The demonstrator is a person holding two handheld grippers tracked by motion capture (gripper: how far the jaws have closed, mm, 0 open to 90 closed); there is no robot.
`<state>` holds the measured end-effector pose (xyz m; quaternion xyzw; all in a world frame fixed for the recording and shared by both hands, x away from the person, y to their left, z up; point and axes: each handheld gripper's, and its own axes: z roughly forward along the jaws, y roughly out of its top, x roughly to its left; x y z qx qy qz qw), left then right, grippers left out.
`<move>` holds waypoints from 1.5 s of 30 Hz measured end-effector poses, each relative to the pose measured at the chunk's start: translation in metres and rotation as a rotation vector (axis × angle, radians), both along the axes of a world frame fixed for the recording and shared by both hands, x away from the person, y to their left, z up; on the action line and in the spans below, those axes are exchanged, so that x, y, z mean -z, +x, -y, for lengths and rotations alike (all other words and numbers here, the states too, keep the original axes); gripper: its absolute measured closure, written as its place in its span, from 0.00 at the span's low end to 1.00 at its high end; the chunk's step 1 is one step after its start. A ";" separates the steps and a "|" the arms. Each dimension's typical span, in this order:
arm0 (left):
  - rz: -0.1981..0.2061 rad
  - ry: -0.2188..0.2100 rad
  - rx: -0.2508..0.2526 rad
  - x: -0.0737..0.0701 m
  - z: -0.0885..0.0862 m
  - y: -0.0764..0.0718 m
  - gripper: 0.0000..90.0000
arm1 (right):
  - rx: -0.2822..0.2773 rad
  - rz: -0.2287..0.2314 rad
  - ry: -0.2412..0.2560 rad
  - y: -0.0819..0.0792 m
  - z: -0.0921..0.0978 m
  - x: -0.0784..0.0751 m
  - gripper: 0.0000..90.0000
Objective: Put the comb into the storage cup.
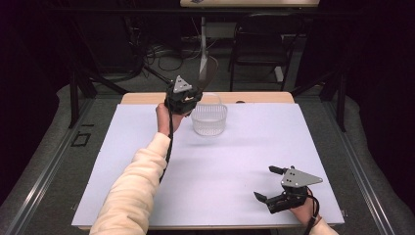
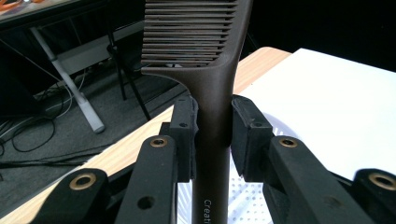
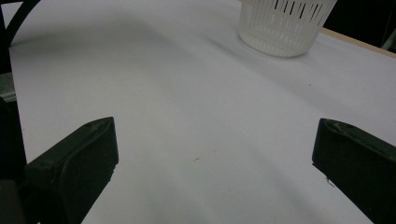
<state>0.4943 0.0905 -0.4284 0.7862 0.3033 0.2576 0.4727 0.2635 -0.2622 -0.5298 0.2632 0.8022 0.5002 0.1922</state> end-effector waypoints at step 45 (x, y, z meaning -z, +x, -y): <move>0.056 0.013 0.051 0.001 0.018 0.012 0.80 | -0.001 0.000 0.007 -0.001 0.000 0.000 0.00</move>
